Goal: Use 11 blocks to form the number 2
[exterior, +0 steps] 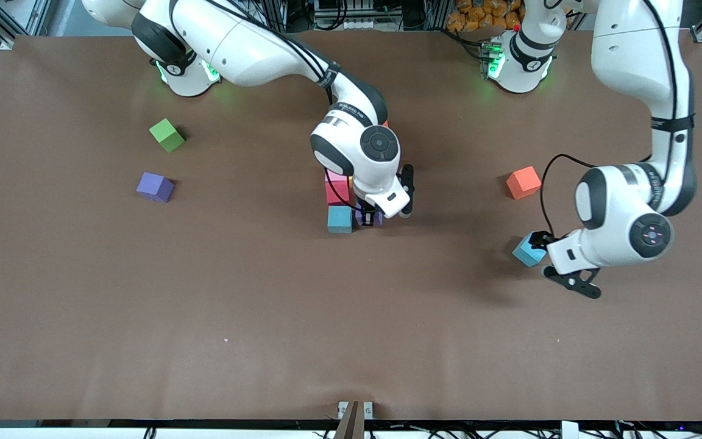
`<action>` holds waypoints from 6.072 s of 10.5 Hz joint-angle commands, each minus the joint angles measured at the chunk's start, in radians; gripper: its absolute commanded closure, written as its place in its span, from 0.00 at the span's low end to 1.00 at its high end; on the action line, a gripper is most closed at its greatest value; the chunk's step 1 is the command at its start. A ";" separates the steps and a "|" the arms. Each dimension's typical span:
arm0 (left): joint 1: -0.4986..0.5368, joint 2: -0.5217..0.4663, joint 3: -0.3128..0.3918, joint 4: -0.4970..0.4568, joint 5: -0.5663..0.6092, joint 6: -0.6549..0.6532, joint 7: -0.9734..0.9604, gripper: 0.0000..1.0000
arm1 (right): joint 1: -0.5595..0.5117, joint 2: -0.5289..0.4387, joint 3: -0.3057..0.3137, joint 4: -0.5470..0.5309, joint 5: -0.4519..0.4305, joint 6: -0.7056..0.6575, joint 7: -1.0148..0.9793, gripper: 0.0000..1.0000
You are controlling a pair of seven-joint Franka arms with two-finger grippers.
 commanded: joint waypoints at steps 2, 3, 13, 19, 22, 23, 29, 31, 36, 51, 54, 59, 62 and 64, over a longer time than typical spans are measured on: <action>-0.018 -0.058 -0.007 -0.122 0.023 0.090 0.017 0.00 | 0.051 0.043 -0.059 0.049 0.004 -0.004 -0.021 0.63; -0.018 -0.058 -0.007 -0.132 0.025 0.093 0.018 0.00 | 0.048 0.048 -0.061 0.048 0.004 -0.006 -0.021 0.63; -0.029 -0.009 -0.012 -0.178 0.025 0.219 0.017 0.00 | 0.049 0.076 -0.076 0.041 -0.012 0.000 -0.020 0.42; -0.081 -0.008 -0.004 -0.173 0.025 0.240 0.006 0.68 | 0.048 0.041 -0.063 0.044 0.017 -0.009 -0.014 0.00; -0.081 -0.031 -0.004 -0.155 0.072 0.236 0.033 0.77 | 0.039 -0.019 -0.058 0.047 0.110 -0.059 -0.014 0.00; -0.090 -0.038 -0.007 -0.141 0.141 0.236 0.033 0.77 | 0.029 -0.033 -0.059 0.049 0.112 -0.073 -0.014 0.00; -0.187 -0.092 -0.079 -0.130 0.166 0.227 0.043 0.78 | -0.257 -0.153 -0.061 0.051 0.152 -0.136 0.109 0.00; -0.189 -0.097 -0.151 -0.126 0.168 0.204 0.160 0.82 | -0.369 -0.174 -0.067 0.054 0.147 -0.133 0.202 0.00; -0.201 -0.083 -0.255 -0.086 0.169 0.200 0.271 0.82 | -0.609 -0.292 -0.069 0.054 0.150 -0.288 0.206 0.00; -0.310 0.087 -0.326 0.160 0.229 0.047 0.176 0.87 | -0.718 -0.926 -0.230 -0.455 0.248 -0.324 0.459 0.00; -0.342 0.118 -0.325 0.161 0.272 0.052 0.132 0.87 | -0.709 -0.928 -0.282 -0.479 0.254 -0.300 0.460 0.00; -0.362 0.159 -0.323 0.196 0.284 0.073 0.098 0.87 | -0.710 -0.914 -0.279 -0.462 0.262 -0.346 0.473 0.00; -0.368 0.176 -0.325 0.204 0.313 0.099 0.089 0.87 | -0.709 -0.914 -0.277 -0.460 0.261 -0.352 0.471 0.00; -0.370 0.178 -0.326 0.204 0.313 0.099 0.079 0.87 | -0.709 -0.914 -0.277 -0.460 0.261 -0.357 0.473 0.00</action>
